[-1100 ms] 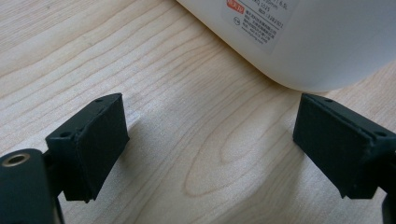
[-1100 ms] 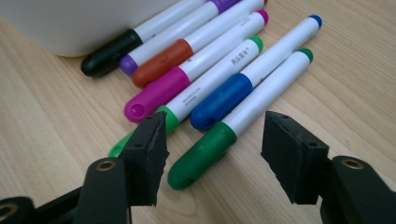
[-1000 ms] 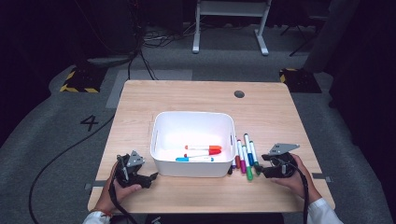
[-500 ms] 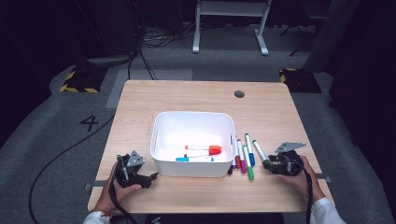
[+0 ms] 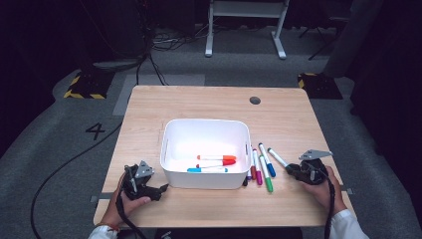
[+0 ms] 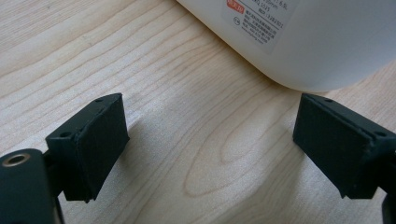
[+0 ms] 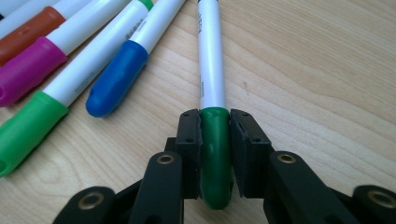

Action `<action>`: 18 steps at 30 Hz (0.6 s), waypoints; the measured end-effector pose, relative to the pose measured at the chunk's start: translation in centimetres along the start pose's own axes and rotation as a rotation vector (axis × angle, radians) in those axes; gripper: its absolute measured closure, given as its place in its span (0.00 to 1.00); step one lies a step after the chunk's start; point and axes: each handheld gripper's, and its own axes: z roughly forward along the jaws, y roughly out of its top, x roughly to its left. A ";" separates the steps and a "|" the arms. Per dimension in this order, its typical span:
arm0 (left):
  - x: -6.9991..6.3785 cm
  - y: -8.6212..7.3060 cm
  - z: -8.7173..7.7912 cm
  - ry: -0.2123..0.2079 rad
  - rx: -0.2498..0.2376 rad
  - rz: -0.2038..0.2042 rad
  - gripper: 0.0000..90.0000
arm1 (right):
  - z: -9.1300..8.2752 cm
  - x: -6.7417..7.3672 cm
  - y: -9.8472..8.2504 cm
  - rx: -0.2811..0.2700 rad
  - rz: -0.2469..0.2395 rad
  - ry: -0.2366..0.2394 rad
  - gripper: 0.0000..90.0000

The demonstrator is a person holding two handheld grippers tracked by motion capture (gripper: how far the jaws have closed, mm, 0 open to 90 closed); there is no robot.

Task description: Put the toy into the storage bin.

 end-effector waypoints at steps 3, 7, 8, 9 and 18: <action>0.0 0.0 0.0 0.000 0.000 -0.001 0.11 | 0.0 -0.1 0.0 -0.005 -0.003 -0.013 0.83; 0.0 0.0 0.0 0.000 0.000 -0.001 0.11 | 0.1 -0.4 0.0 -0.020 0.010 -0.014 0.83; 0.0 0.0 0.0 0.000 -0.001 -0.001 0.11 | 0.0 -0.5 -0.1 -0.020 0.018 -0.006 0.83; 0.0 0.0 0.0 0.000 0.000 -0.001 0.11 | 0.0 -0.6 -0.1 -0.022 0.023 -0.002 0.83; 0.0 0.0 0.0 0.000 0.000 -0.001 0.11 | -0.1 -1.0 -0.1 -0.037 0.034 0.017 0.83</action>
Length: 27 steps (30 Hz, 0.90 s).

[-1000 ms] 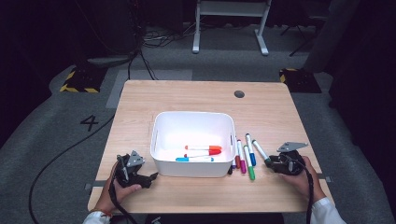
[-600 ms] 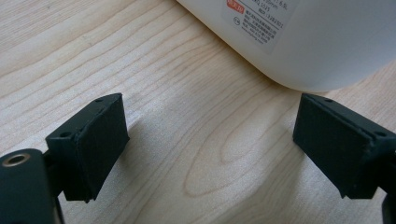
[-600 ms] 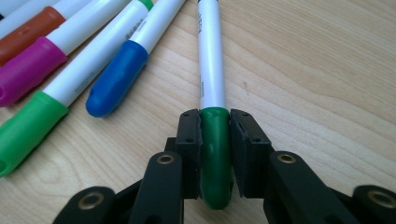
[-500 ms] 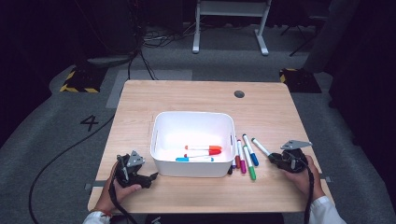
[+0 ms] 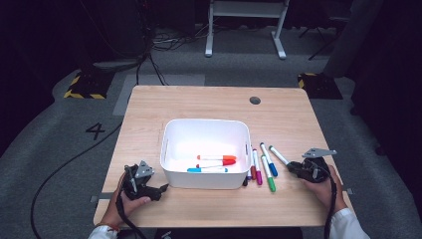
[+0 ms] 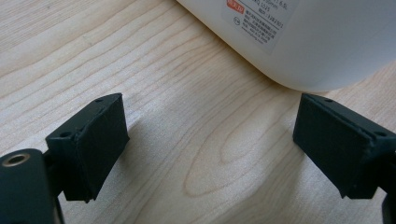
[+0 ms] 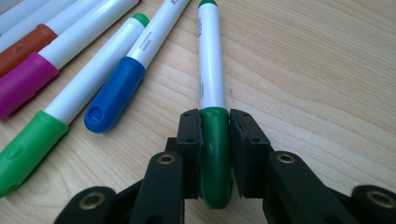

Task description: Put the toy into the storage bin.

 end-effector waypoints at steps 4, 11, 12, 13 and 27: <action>0.0 0.0 0.0 0.000 0.000 0.000 0.11 | 0.0 -0.1 0.0 -0.004 0.003 0.008 0.83; 0.0 0.0 0.0 0.000 0.001 0.000 0.11 | 0.2 0.1 0.0 0.014 -0.017 0.028 0.83; 0.0 0.0 0.0 0.000 0.000 0.000 0.11 | 0.2 0.2 0.0 0.011 -0.012 0.029 0.83; 0.0 0.0 0.0 0.000 0.000 0.000 0.11 | 0.1 0.2 0.1 0.010 -0.009 0.031 0.83; 0.0 0.0 0.0 -0.001 0.000 -0.001 0.11 | -1.3 0.1 1.3 -0.070 -0.005 0.036 0.83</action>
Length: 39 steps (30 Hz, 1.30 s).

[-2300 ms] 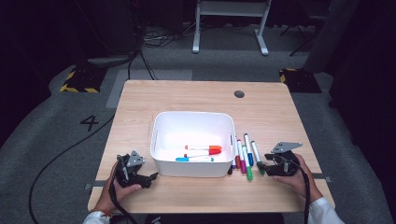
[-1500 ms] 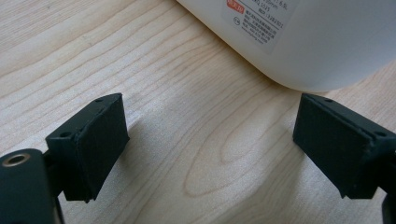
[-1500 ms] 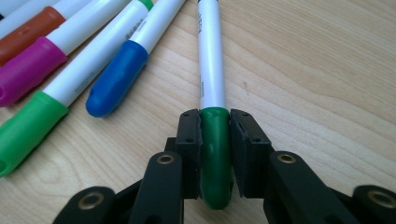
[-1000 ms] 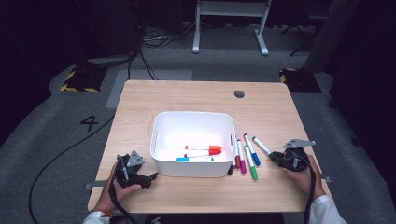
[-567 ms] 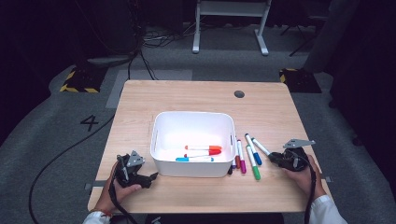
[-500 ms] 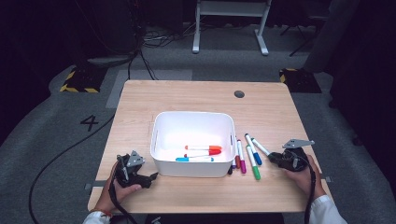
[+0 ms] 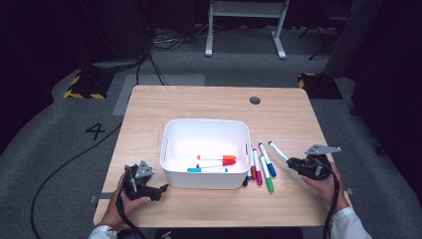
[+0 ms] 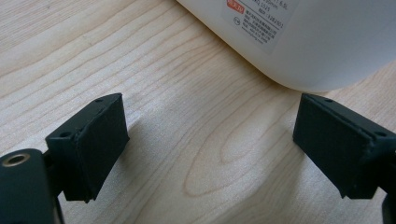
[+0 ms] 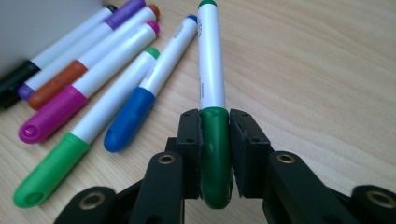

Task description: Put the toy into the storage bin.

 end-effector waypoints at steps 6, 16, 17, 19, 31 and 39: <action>0.0 0.0 0.0 0.000 0.000 0.000 0.11 | -1.0 0.6 1.4 -0.046 -0.014 0.030 0.83; 0.0 0.0 0.0 0.000 0.000 0.000 0.11 | -2.2 1.4 3.6 -0.102 -0.053 0.066 0.83; 0.0 0.0 0.0 0.000 0.000 0.000 0.11 | -2.3 1.6 4.0 -0.107 -0.060 0.073 0.83; 0.0 0.0 0.0 0.000 -0.001 -0.001 0.11 | -2.7 1.8 4.7 -0.118 -0.077 0.080 0.83; 0.0 0.0 0.0 0.000 0.000 0.000 0.11 | -4.4 4.7 9.7 -0.178 -0.189 0.141 0.83; 0.0 0.0 0.0 0.001 0.001 0.002 0.11 | -4.8 7.4 12.6 -0.181 -0.263 0.185 0.83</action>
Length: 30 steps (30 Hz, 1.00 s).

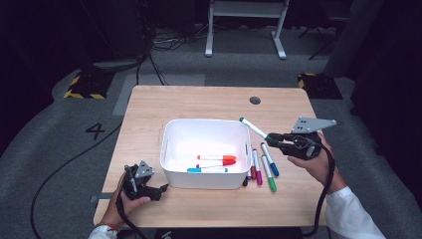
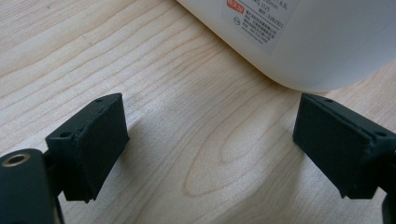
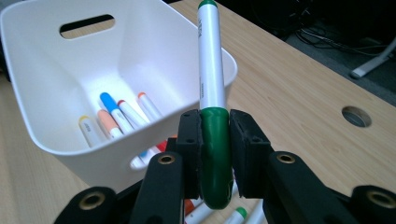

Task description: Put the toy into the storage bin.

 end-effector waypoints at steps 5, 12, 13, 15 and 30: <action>0.0 0.0 0.0 0.000 -0.001 -0.002 0.11 | 1.1 0.9 1.5 0.021 -0.041 0.024 0.83; 0.0 0.0 0.0 0.000 0.000 0.000 0.11 | 3.9 2.1 3.4 0.058 -0.106 0.081 0.83; 0.0 0.0 0.0 0.000 -0.001 -0.001 0.11 | 4.3 2.3 3.6 0.069 -0.110 0.084 0.83; 0.0 0.0 0.0 0.000 -0.001 -0.001 0.11 | 5.2 2.6 4.0 0.075 -0.123 0.098 0.83; 0.0 0.0 0.0 0.000 -0.001 -0.001 0.11 | 10.4 4.7 5.4 0.212 -0.218 0.185 0.83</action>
